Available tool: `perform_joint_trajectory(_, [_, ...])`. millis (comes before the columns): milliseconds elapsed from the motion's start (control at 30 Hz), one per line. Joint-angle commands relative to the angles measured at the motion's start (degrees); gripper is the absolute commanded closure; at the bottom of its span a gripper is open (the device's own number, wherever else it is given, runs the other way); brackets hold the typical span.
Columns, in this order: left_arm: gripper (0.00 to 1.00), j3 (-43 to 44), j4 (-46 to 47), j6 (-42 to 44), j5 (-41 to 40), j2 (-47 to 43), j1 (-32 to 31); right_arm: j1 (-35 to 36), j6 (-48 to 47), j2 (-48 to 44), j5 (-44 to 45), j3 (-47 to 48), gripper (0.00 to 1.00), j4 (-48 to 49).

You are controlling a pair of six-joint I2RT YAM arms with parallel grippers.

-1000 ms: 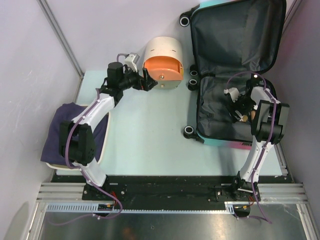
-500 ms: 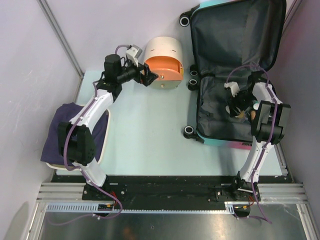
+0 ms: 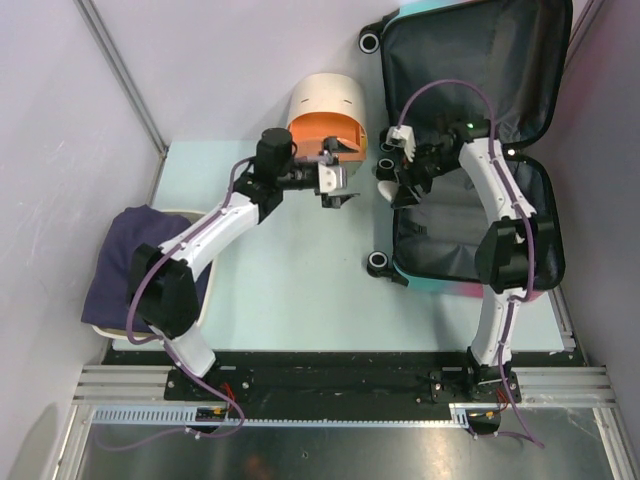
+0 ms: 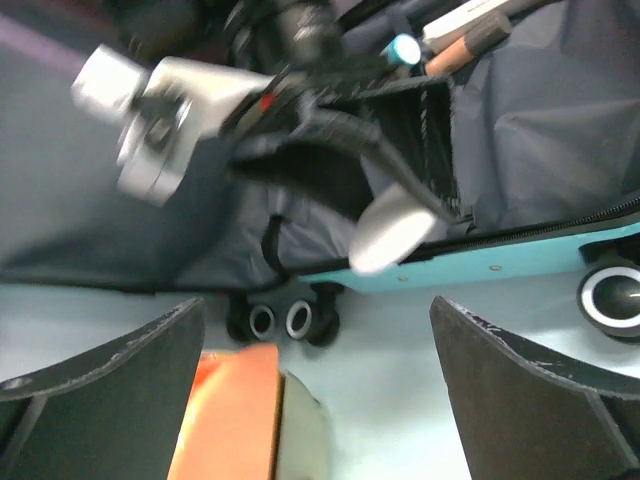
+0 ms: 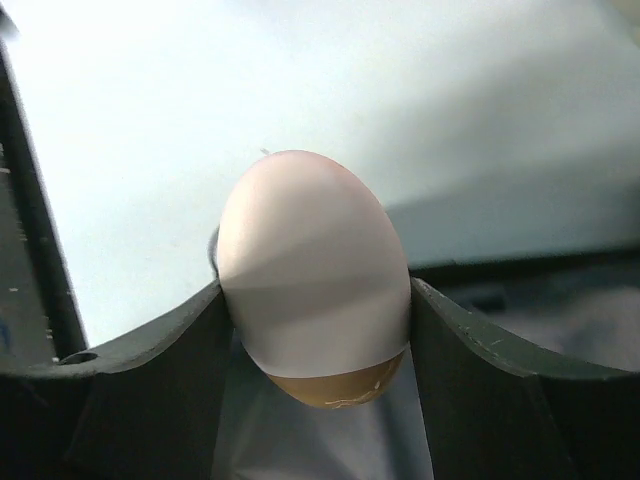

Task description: Open, take out, and arrange the luggage

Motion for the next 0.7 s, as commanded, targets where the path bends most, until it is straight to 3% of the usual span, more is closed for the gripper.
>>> perform_joint_trajectory(0, [0.01, -1.5, 0.7, 21.3, 5.6, -0.5, -1.9, 2.4, 2.0, 3.4, -10.2, 6.2, 0.62, -7.9])
perform_joint_trajectory(200, [0.03, -6.7, -1.8, 33.6, 7.0, -1.9, -3.4, 5.8, 1.6, 4.8, -13.3, 7.6, 0.63, -11.1])
perform_joint_trajectory(467, [0.09, -8.2, -6.2, 39.0, 7.0, -1.8, -4.2, 8.3, 0.4, 5.0, -14.5, 7.7, 0.64, -13.7])
perform_joint_trajectory(667, [0.31, -8.3, -8.2, 42.7, 6.6, -1.2, -5.0, 10.5, -0.2, 6.4, -14.6, 9.0, 0.64, -16.0])
